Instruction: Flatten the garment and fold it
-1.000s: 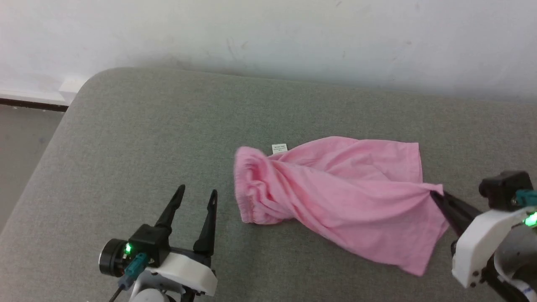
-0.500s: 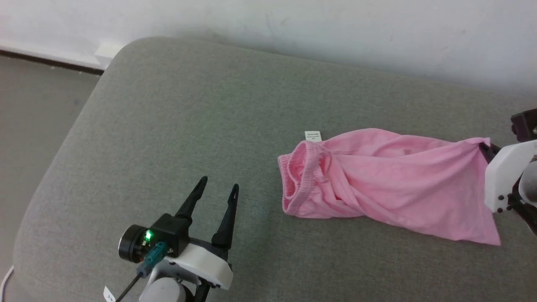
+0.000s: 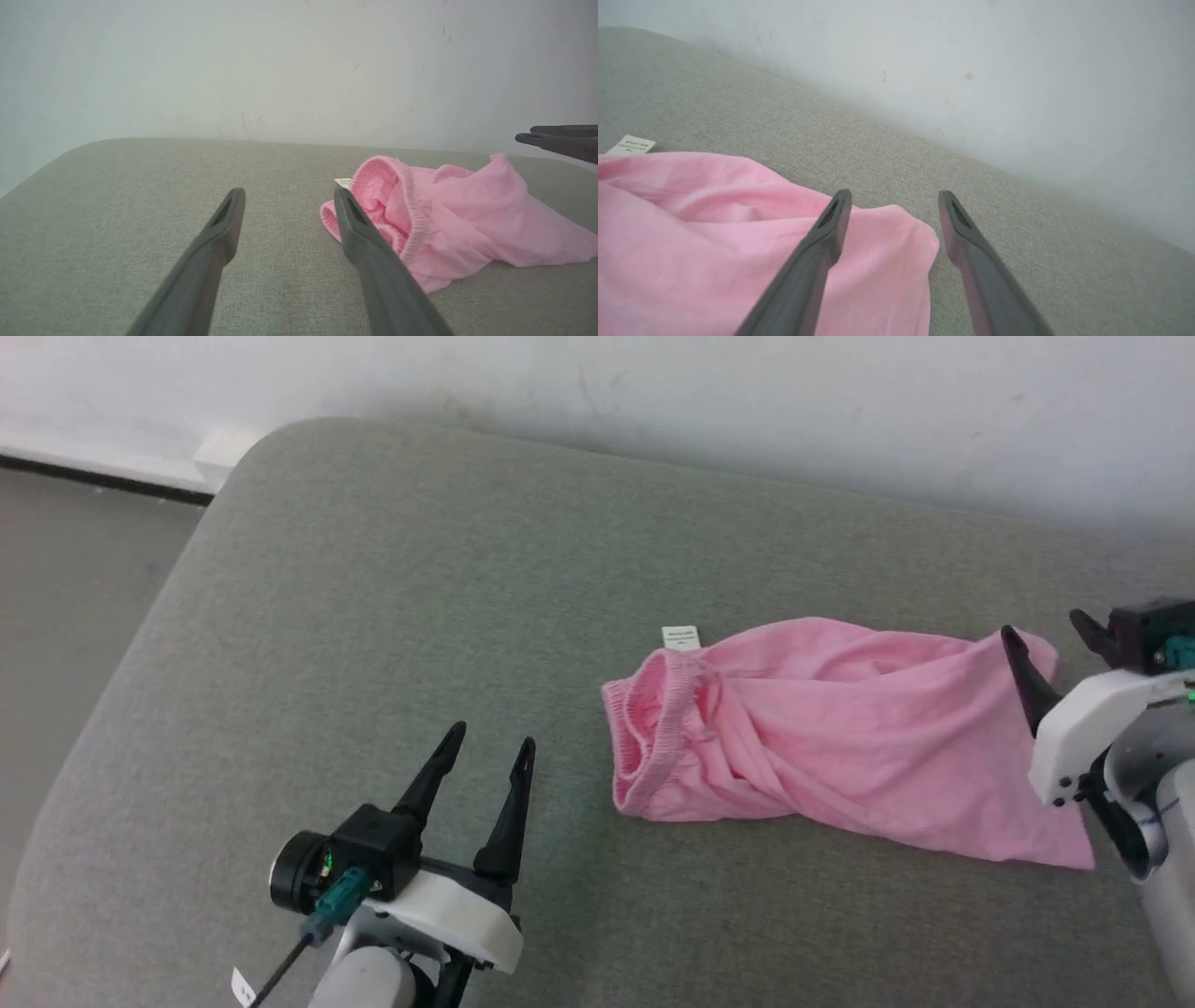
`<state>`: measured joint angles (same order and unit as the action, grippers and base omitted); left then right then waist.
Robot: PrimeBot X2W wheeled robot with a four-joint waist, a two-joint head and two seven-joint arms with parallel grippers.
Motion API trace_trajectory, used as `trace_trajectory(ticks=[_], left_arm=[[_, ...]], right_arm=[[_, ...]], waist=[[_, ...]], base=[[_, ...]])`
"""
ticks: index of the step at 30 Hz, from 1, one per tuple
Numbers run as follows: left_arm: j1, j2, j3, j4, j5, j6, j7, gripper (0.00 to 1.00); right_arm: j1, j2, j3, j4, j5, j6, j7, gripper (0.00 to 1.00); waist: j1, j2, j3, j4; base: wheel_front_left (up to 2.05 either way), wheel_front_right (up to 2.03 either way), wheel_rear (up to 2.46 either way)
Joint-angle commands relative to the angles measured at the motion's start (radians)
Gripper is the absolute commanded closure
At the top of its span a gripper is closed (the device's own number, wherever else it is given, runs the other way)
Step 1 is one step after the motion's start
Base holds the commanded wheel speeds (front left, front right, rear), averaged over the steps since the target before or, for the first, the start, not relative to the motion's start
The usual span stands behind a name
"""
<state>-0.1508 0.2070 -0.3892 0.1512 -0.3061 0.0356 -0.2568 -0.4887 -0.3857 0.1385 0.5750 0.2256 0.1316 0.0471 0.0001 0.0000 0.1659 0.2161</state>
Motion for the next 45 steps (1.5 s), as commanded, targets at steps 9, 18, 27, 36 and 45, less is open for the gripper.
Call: trace_trajectory(ticks=[9, 18, 27, 36, 45], left_arm=[[-0.068, -0.022, -0.025, -0.017, -0.096, -0.050, 0.212, 0.00], [-0.195, -0.012, -0.039, 0.037, -0.127, -0.032, 0.466, 0.00], [-0.271, -0.013, -0.044, 0.110, -0.122, -0.011, 0.540, 0.00], [-0.230, 0.018, -0.108, 0.009, -0.069, -0.060, 0.433, 1.00], [0.052, 0.133, -0.185, -0.218, -0.115, -0.112, 0.439, 1.00]], right_arm=[[0.286, 0.100, -0.091, -0.249, 0.038, -0.001, -0.181, 0.00], [0.446, 0.157, -0.097, -0.453, 0.027, -0.001, -0.140, 0.00], [0.469, 0.173, -0.113, -0.506, 0.015, -0.001, -0.114, 0.00], [0.499, 0.164, -0.107, -0.506, 0.030, -0.001, -0.079, 0.00], [0.569, 0.151, -0.134, -0.473, 0.039, -0.001, 0.031, 0.00]], waist=[[-0.0001, 0.0000, -0.029, -0.157], [-0.0001, 0.0000, 0.003, -0.242], [-0.0001, 0.0000, 0.023, -0.259], [-0.0001, 0.0000, 0.004, -0.219], [-0.0001, 0.0000, -0.073, -0.130]], base=[[0.00, 0.00, 0.00], [0.00, 0.00, 0.00], [0.00, 0.00, 0.00], [0.00, 0.00, 0.00], [0.00, 0.00, 0.00]])
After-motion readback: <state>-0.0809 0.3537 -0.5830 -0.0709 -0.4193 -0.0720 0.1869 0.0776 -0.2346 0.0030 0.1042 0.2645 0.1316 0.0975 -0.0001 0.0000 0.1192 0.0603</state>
